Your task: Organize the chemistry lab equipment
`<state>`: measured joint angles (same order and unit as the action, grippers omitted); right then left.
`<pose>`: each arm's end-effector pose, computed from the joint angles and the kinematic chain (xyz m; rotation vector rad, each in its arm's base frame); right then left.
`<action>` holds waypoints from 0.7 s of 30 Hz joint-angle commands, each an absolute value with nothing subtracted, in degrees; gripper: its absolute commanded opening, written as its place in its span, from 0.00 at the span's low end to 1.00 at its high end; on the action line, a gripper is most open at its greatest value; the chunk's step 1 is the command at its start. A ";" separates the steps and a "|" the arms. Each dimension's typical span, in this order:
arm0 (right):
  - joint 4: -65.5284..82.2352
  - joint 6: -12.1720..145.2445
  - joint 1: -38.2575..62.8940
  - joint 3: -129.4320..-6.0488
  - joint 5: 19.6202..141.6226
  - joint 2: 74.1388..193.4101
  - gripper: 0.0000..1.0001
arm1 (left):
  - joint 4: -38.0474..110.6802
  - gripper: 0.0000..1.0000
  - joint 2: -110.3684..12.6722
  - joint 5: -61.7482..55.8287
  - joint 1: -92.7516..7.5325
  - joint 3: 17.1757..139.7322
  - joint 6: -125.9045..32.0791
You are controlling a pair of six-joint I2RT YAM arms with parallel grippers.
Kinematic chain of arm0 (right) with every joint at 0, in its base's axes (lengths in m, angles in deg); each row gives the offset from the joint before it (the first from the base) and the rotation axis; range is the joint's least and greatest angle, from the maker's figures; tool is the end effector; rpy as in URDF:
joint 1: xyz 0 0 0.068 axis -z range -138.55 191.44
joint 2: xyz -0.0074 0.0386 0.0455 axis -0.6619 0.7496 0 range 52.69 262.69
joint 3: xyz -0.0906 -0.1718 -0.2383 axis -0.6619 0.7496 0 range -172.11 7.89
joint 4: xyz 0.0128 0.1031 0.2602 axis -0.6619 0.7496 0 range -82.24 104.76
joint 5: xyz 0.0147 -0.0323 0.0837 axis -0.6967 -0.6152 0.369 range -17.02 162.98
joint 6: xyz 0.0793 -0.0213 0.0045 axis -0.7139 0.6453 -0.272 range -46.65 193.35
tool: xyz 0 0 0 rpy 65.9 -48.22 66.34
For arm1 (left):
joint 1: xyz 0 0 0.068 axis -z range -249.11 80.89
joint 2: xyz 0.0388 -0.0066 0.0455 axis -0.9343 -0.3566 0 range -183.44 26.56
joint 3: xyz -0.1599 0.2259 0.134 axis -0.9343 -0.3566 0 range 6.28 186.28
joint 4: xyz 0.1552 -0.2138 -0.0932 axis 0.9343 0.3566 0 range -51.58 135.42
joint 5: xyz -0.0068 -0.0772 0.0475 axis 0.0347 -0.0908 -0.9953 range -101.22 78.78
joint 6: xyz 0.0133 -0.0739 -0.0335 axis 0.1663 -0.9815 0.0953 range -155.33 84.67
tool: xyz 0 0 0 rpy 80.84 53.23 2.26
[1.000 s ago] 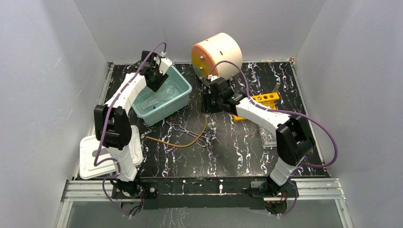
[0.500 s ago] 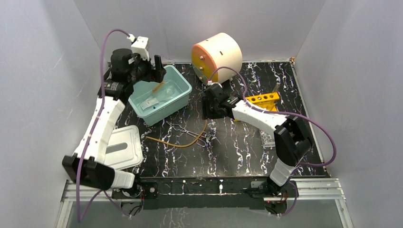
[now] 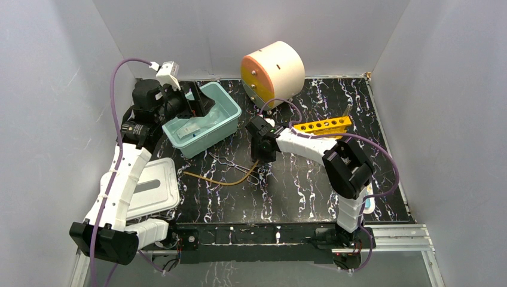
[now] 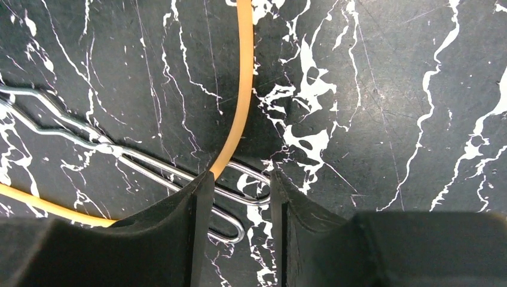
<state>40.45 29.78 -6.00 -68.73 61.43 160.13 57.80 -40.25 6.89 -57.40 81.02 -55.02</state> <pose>0.3031 0.3087 0.1862 -0.0267 2.6656 0.2586 0.2845 -0.0818 0.4568 0.1085 1.8073 -0.6727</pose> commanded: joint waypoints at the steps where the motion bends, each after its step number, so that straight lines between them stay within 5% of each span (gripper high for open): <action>1: 37.95 24.59 -6.37 -68.99 57.92 160.00 0.46 | 57.92 0.98 -39.02 9.03 -57.64 82.04 -55.75; 21: 40.53 23.32 -6.37 -74.70 57.59 168.00 0.35 | 59.12 0.98 -39.75 6.93 -55.38 83.40 -53.21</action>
